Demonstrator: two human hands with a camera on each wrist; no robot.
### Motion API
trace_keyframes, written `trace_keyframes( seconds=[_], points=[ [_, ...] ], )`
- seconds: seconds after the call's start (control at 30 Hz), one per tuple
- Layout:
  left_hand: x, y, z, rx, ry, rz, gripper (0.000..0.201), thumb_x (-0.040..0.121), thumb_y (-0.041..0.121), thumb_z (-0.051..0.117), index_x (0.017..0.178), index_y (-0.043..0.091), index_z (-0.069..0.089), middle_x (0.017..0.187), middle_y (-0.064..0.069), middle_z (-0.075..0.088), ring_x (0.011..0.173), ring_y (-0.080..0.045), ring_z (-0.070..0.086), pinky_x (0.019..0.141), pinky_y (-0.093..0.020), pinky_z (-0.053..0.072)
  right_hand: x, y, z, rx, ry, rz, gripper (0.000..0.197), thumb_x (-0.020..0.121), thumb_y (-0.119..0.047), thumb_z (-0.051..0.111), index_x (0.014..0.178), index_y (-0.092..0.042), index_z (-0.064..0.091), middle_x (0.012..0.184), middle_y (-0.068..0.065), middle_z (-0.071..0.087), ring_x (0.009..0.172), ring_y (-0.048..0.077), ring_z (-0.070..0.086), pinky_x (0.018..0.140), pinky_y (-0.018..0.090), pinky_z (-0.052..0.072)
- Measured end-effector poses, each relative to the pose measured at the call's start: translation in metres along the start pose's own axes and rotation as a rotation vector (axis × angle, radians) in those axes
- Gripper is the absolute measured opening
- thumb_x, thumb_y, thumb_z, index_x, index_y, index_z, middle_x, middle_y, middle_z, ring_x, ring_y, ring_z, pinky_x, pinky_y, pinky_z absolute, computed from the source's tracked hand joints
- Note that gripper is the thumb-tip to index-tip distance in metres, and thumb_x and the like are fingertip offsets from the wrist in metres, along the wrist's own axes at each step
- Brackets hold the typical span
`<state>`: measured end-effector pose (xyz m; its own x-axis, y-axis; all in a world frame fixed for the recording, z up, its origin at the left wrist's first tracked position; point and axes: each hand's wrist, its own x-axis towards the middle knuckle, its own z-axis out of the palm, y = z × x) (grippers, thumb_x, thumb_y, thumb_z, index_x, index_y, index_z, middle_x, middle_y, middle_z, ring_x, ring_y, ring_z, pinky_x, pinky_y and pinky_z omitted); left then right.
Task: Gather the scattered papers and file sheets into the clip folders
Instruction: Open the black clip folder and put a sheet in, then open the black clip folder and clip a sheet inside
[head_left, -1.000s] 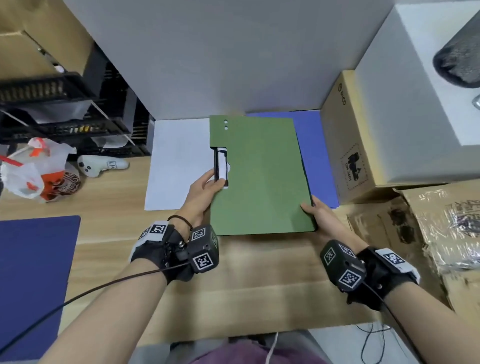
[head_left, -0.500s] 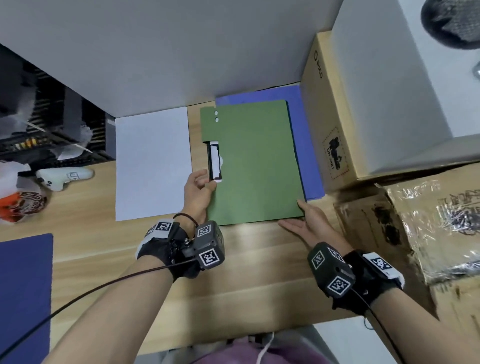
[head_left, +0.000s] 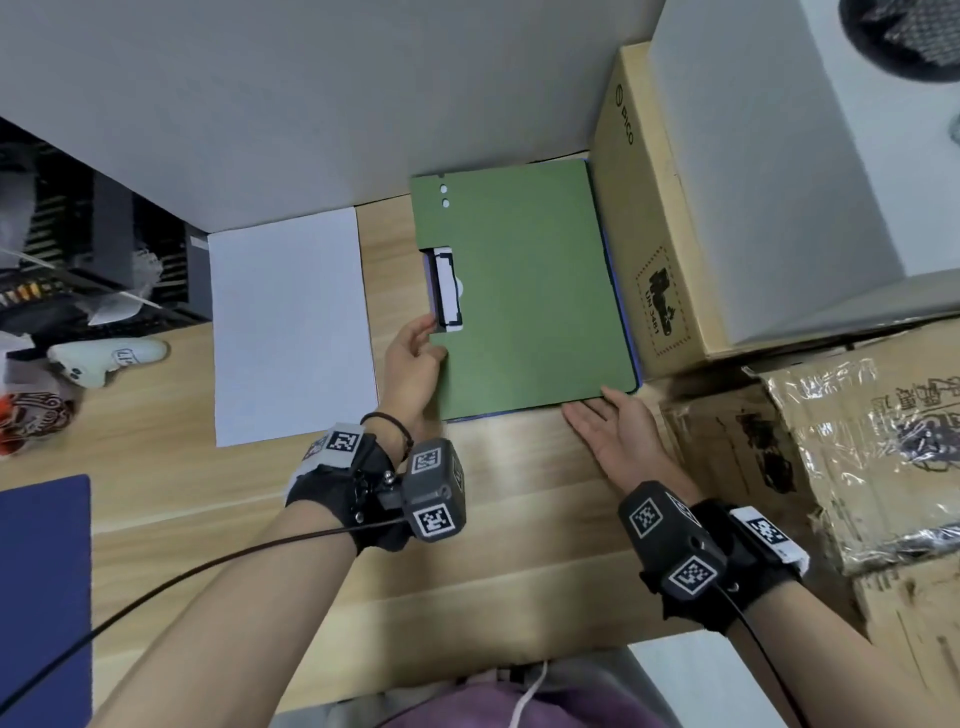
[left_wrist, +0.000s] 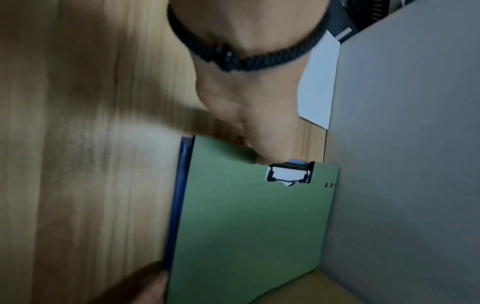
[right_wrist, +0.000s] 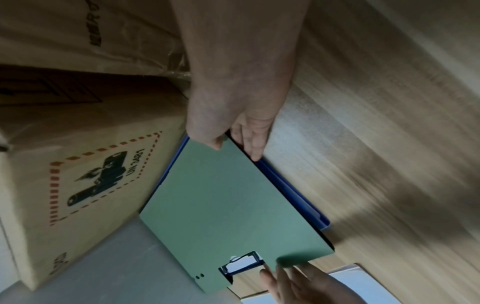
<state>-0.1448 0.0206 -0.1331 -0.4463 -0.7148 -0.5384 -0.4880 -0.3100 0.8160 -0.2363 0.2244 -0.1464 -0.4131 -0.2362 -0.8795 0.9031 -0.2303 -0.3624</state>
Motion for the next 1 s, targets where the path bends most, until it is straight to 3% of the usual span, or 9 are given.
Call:
trace_keyframes(
  seconds=[0.1, 0.2, 0.27, 0.37, 0.63, 0.73, 0.8, 0.9, 1.0],
  points=[
    [-0.005, -0.006, 0.003, 0.097, -0.019, 0.036, 0.053, 0.085, -0.008, 0.049, 0.132, 0.014, 0.051, 0.133, -0.004, 0.057, 0.119, -0.016, 0.055, 0.107, -0.034, 0.042, -0.002, 0.005, -0.003, -0.024, -0.027, 0.016, 0.022, 0.103, -0.009, 0.036, 0.106, 0.004, 0.054, 0.134, 0.029, 0.049, 0.096, 0.032, 0.062, 0.079, 0.037, 0.059],
    [-0.006, -0.014, 0.004, 0.154, -0.03, 0.028, 0.058, 0.083, -0.004, 0.052, 0.136, 0.019, 0.047, 0.137, -0.005, 0.053, 0.124, -0.021, 0.051, 0.108, -0.041, 0.041, -0.006, 0.008, -0.003, -0.152, -0.072, 0.072, 0.031, 0.103, -0.007, 0.031, 0.123, 0.013, 0.044, 0.123, 0.033, 0.056, 0.095, 0.035, 0.065, 0.075, 0.036, 0.06],
    [-0.009, -0.011, 0.006, 0.146, -0.043, 0.017, 0.056, 0.087, -0.002, 0.05, 0.138, 0.02, 0.045, 0.141, -0.003, 0.05, 0.128, -0.019, 0.047, 0.111, -0.04, 0.037, -0.006, 0.007, -0.002, -0.246, -0.08, 0.071, 0.034, 0.103, -0.005, 0.029, 0.128, 0.015, 0.04, 0.119, 0.032, 0.058, 0.091, 0.034, 0.066, 0.073, 0.035, 0.06],
    [-0.012, -0.007, 0.007, 0.179, -0.108, 0.022, 0.054, 0.093, 0.002, 0.046, 0.143, 0.019, 0.04, 0.151, 0.001, 0.038, 0.139, -0.015, 0.035, 0.117, -0.036, 0.027, -0.005, 0.004, 0.001, -0.35, -0.069, 0.034, 0.025, 0.102, -0.006, 0.032, 0.117, 0.008, 0.047, 0.121, 0.03, 0.059, 0.089, 0.032, 0.067, 0.074, 0.035, 0.06],
    [-0.021, 0.004, -0.005, 0.223, -0.307, 0.025, 0.053, 0.099, 0.012, 0.043, 0.15, 0.021, 0.031, 0.162, 0.005, 0.005, 0.148, -0.011, 0.01, 0.117, -0.027, 0.013, -0.02, 0.016, 0.003, -0.43, -0.186, 0.031, 0.026, 0.103, -0.016, 0.039, 0.126, -0.003, 0.044, 0.118, 0.023, 0.064, 0.101, 0.036, 0.067, 0.089, 0.044, 0.054],
    [-0.031, 0.005, -0.022, 0.168, -0.369, 0.03, 0.05, 0.099, 0.012, 0.043, 0.148, 0.021, 0.036, 0.159, 0.005, 0.019, 0.145, -0.009, 0.019, 0.116, -0.025, 0.016, -0.027, 0.028, 0.013, -0.515, -0.227, 0.035, 0.023, 0.103, -0.02, 0.04, 0.122, -0.008, 0.046, 0.116, 0.018, 0.067, 0.103, 0.035, 0.067, 0.089, 0.044, 0.054],
    [-0.037, 0.0, -0.042, 0.137, -0.391, 0.012, 0.042, 0.098, 0.01, 0.046, 0.14, 0.014, 0.047, 0.148, 0.001, 0.043, 0.136, -0.013, 0.04, 0.112, -0.025, 0.032, -0.033, 0.041, 0.022, -0.601, -0.238, 0.029, 0.02, 0.102, -0.021, 0.041, 0.117, -0.011, 0.05, 0.112, 0.013, 0.069, 0.098, 0.033, 0.068, 0.086, 0.041, 0.055],
    [-0.045, -0.017, -0.086, 0.008, -0.362, -0.097, 0.026, 0.096, 0.015, 0.054, 0.122, 0.014, 0.058, 0.125, -0.008, 0.063, 0.103, -0.022, 0.064, 0.086, -0.023, 0.053, -0.041, 0.066, 0.041, -0.714, -0.231, 0.025, 0.014, 0.101, -0.021, 0.042, 0.104, -0.016, 0.055, 0.102, 0.009, 0.071, 0.087, 0.028, 0.068, 0.081, 0.038, 0.055],
    [-0.049, -0.045, -0.148, -0.054, -0.275, -0.159, 0.025, 0.096, 0.016, 0.055, 0.121, 0.015, 0.058, 0.121, -0.014, 0.065, 0.092, -0.025, 0.067, 0.092, -0.039, 0.052, -0.055, 0.098, 0.066, -0.758, -0.322, 0.097, 0.008, 0.09, -0.021, 0.052, 0.083, -0.023, 0.048, 0.076, 0.001, 0.055, 0.055, 0.014, 0.047, 0.056, 0.024, 0.042]
  ],
)
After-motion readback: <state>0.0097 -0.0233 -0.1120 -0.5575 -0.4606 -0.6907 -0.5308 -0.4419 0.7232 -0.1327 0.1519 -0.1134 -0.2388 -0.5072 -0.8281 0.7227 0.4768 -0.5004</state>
